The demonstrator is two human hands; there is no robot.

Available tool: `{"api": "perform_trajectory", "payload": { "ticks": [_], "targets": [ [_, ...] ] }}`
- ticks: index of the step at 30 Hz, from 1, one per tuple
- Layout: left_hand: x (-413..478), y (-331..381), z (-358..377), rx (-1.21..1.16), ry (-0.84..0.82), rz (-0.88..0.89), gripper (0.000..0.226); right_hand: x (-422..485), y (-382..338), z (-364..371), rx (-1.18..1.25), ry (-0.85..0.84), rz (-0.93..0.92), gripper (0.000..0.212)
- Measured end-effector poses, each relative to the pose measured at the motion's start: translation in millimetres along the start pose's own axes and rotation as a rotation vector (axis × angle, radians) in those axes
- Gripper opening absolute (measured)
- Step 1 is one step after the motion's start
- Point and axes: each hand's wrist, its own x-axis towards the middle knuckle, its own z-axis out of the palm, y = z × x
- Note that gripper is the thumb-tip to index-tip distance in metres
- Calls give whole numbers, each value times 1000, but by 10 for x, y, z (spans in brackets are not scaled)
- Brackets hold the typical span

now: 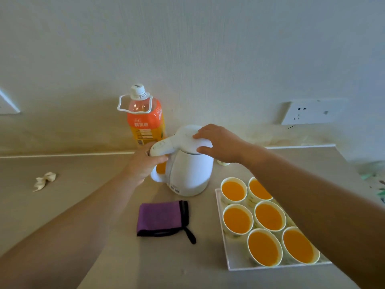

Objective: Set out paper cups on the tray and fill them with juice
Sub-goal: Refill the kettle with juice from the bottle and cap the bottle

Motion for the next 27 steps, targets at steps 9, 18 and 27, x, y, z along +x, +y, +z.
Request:
{"api": "perform_trajectory", "payload": {
  "ticks": [9,18,27],
  "targets": [
    [-1,-217,-351,-6,-65,-135,55,85,-122,178,25,12,-67,44],
    [-78,-83,-403,437,103,-12,61,73,-18,421,390,94,207,112],
    [-243,72,97,1088,79,421,72,54,150,791,897,-20,335,79]
  ]
}}
